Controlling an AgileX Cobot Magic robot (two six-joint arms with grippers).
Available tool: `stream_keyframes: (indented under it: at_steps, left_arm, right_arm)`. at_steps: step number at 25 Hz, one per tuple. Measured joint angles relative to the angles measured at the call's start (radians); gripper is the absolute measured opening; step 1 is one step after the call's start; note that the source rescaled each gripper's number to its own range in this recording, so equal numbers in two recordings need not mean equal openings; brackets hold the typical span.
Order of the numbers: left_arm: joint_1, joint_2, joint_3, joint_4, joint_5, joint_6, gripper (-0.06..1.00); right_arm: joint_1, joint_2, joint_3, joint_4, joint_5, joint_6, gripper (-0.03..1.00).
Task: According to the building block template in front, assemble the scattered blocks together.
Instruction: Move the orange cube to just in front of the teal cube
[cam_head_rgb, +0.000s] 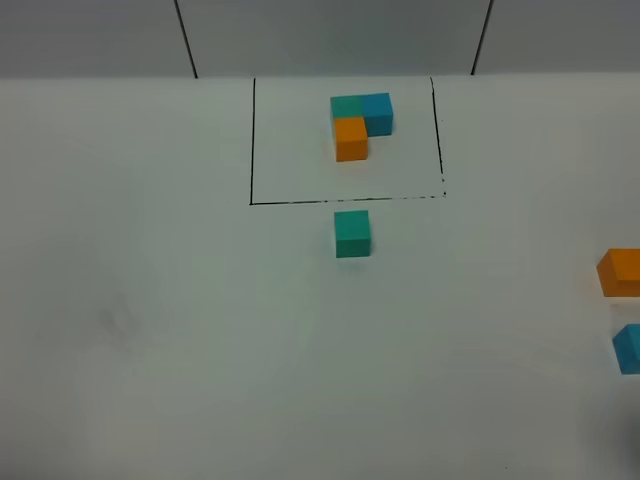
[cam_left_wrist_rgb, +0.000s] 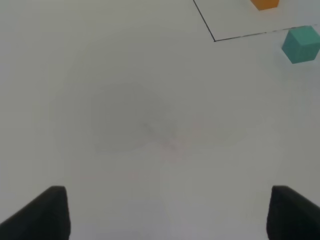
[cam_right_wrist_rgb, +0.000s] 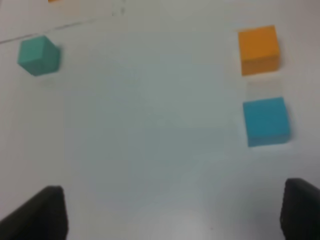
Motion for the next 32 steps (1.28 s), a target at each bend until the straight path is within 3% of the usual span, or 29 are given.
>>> stream_keyframes:
  at_steps: [6, 12, 18, 22, 25, 32]
  left_arm:
    - [0.0, 0.0, 0.0, 0.0, 0.0, 0.0, 0.77]
    - [0.0, 0.0, 0.0, 0.0, 0.0, 0.0, 0.77]
    - [0.0, 0.0, 0.0, 0.0, 0.0, 0.0, 0.77]
    - [0.0, 0.0, 0.0, 0.0, 0.0, 0.0, 0.77]
    - [0.0, 0.0, 0.0, 0.0, -0.001, 0.0, 0.77]
    - [0.0, 0.0, 0.0, 0.0, -0.001, 0.0, 0.77]
  right_arm:
    - [0.0, 0.357, -0.096, -0.046, -0.004, -0.004, 0.73]
    - [-0.069, 0.472, -0.154, -0.101, 0.001, -0.051, 0.73]
    - [-0.219, 0.522, -0.174, -0.014, 0.033, -0.198, 0.74]
    - [-0.261, 0.578, -0.177, 0.065, 0.029, -0.263, 0.89]
    - [-0.262, 0.646, -0.177, 0.071, -0.021, -0.281, 0.98]
    - [-0.262, 0.89, -0.2, 0.07, -0.225, -0.331, 1.0]
